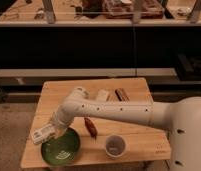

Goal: Place the bottle in the ceramic bowl

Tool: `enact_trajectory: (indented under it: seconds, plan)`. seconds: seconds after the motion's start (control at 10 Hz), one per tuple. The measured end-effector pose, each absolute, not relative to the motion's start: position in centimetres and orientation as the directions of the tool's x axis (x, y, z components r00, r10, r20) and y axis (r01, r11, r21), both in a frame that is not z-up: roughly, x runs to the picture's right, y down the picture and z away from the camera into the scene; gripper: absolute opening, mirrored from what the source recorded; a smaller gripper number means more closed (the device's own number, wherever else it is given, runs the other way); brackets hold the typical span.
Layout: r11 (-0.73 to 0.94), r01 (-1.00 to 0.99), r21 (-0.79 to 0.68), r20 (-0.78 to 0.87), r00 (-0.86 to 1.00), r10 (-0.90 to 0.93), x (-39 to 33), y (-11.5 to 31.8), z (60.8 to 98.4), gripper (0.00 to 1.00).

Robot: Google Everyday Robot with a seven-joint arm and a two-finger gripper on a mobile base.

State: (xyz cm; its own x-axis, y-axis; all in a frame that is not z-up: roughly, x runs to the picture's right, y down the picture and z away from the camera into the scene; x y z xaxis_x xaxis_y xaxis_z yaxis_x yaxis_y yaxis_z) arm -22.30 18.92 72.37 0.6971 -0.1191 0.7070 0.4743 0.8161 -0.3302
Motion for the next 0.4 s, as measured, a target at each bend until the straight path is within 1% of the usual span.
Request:
enact_trajectory:
  seconds: [0.1,0.2,0.3,0.4]
  plan:
    - [0.801,0.490,-0.344,0.709,0.695,-0.120,-21.82,19.53,72.71,0.77]
    - [0.800,0.494,-0.342,0.713,0.691,-0.122,-21.55,19.59,72.86,0.71]
    - [0.810,0.487,-0.327,0.716,0.687,-0.124,-21.58,19.41,73.02,0.59]
    - [0.816,0.483,-0.318,0.720,0.682,-0.124,-22.28,19.39,72.85,0.49]
